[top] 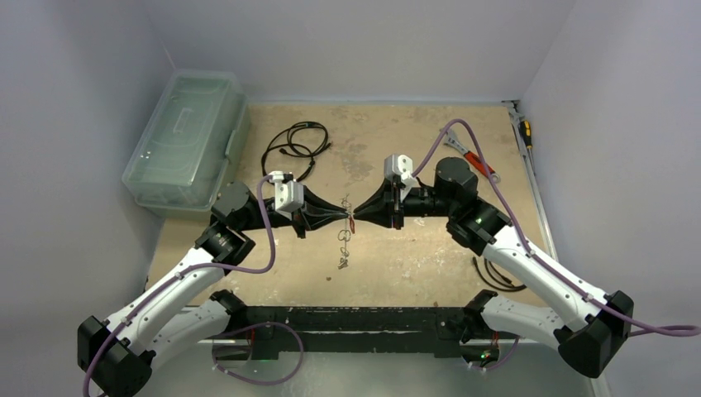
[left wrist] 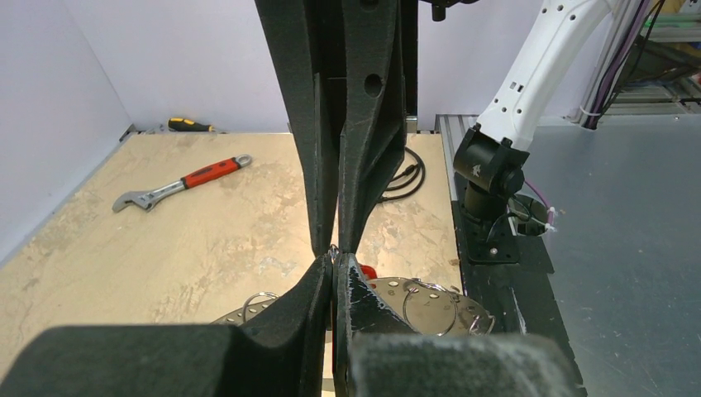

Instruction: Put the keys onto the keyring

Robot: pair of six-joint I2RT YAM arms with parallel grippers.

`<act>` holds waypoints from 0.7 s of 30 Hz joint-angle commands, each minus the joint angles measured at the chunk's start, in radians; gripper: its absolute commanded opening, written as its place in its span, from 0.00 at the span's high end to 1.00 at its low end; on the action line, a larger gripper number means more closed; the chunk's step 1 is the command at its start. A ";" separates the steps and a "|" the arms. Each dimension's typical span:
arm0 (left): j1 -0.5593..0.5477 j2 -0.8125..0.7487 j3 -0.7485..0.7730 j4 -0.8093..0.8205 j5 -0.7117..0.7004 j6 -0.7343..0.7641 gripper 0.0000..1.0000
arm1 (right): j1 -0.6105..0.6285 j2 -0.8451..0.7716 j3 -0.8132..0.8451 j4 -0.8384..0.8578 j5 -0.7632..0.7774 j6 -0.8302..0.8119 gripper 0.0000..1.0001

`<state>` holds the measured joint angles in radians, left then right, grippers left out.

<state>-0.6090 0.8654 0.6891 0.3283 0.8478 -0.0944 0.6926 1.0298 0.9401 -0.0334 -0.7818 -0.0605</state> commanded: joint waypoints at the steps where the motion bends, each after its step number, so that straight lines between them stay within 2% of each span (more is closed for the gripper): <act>1: -0.001 -0.021 0.004 0.063 -0.005 -0.010 1.00 | -0.004 0.005 -0.007 0.005 -0.014 0.004 0.86; 6: -0.001 -0.022 0.005 0.062 -0.006 -0.010 1.00 | -0.004 -0.002 -0.004 0.013 -0.013 -0.002 1.00; 21: -0.001 -0.029 0.005 0.055 -0.016 -0.002 1.00 | -0.004 -0.049 -0.021 -0.016 0.101 -0.031 1.00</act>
<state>-0.6094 0.8616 0.6888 0.3279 0.8330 -0.0937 0.6933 1.0058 0.9272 -0.0444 -0.7254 -0.0711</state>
